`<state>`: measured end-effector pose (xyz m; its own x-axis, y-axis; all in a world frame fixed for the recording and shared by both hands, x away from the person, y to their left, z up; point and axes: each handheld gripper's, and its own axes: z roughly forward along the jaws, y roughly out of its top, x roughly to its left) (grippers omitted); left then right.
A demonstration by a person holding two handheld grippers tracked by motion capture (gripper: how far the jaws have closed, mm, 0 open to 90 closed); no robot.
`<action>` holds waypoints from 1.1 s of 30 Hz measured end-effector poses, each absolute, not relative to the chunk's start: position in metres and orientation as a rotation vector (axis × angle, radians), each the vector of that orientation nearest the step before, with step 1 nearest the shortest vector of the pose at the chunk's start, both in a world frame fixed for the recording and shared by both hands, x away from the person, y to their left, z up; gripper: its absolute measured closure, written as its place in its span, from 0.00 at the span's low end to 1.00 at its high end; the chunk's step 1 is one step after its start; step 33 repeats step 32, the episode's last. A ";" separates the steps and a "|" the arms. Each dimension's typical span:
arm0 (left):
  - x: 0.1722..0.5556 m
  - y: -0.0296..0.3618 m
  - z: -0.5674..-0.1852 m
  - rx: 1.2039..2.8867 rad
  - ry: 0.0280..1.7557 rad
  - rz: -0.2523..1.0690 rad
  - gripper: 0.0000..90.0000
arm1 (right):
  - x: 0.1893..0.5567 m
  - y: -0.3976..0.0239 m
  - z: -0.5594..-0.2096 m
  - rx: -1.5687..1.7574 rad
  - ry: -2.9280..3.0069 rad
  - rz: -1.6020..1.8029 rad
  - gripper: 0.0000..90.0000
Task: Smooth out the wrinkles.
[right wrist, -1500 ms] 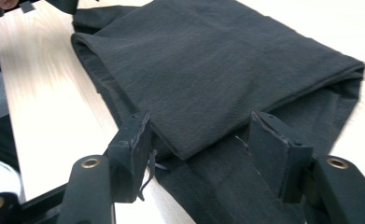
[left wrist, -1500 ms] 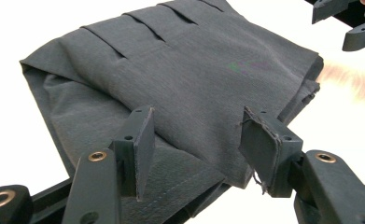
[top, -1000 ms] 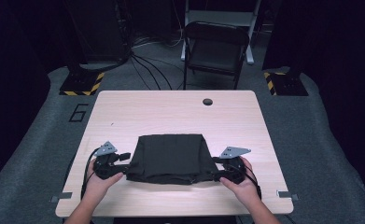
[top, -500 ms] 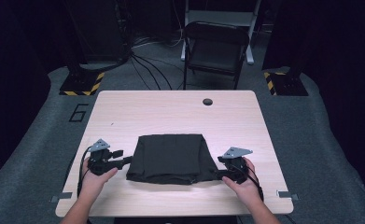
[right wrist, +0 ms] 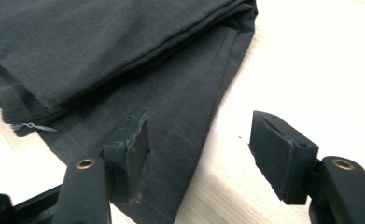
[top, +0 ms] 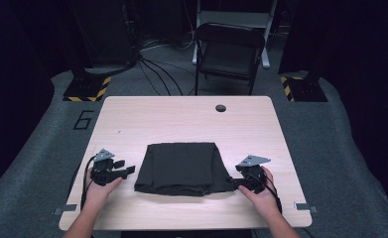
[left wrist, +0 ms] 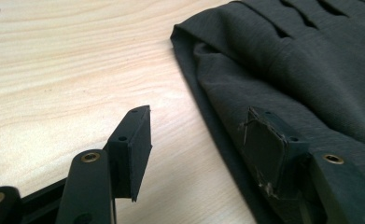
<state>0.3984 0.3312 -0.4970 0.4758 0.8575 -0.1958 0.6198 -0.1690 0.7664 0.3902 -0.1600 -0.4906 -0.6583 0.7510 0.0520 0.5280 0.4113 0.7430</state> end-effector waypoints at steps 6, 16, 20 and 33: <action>0.403 0.329 -0.502 1.909 1.259 0.356 0.45 | 0.390 -0.165 -0.492 1.134 2.366 1.089 0.41; 0.406 0.325 -0.507 1.943 1.271 0.381 0.44 | 0.393 -0.171 -0.495 1.170 2.354 1.089 0.40; 0.406 0.325 -0.506 1.946 1.279 0.437 0.44 | 0.392 -0.173 -0.494 1.154 2.342 1.088 0.39; 0.410 0.333 -0.506 1.842 1.356 0.398 0.40 | 0.390 -0.173 -0.498 1.174 2.296 1.003 0.34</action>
